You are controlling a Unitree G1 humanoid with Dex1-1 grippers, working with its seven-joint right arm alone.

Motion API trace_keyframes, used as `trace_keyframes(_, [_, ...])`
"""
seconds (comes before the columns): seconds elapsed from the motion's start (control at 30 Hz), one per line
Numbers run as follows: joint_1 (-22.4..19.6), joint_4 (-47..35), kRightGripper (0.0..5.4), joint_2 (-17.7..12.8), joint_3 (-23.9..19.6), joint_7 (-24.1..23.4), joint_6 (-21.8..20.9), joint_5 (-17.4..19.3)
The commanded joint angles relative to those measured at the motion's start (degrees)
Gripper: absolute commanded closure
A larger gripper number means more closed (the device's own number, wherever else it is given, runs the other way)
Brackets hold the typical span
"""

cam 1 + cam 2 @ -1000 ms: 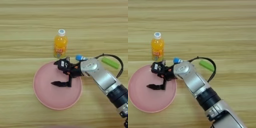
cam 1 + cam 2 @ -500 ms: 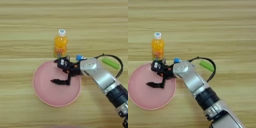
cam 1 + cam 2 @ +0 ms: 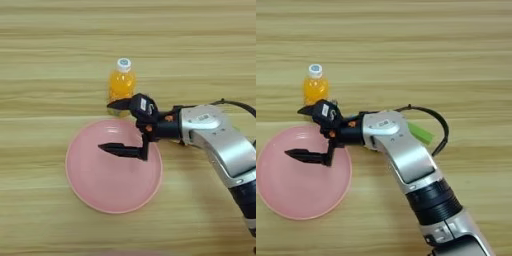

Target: Move the objects on the table

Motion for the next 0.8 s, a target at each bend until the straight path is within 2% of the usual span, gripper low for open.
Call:
trace_keyframes(0.03, [-4.4, -4.3, 0.03, 0.5, -5.7, -2.3, -1.7, 4.5])
trace_keyframes(0.17, [-6.0, -4.9, 0.03, 2.0, -9.0, -4.2, -2.3, 7.3])
trace_keyframes(0.37, [-8.5, -2.9, 0.03, 4.0, -12.1, -8.5, -4.8, 7.6])
trace_keyframes(0.63, [-11.5, 2.1, 0.03, 4.8, -14.7, -13.9, -8.1, 5.9])
trace_keyframes(0.8, [-13.1, 6.1, 0.03, 4.8, -15.1, -17.0, -8.4, 4.3])
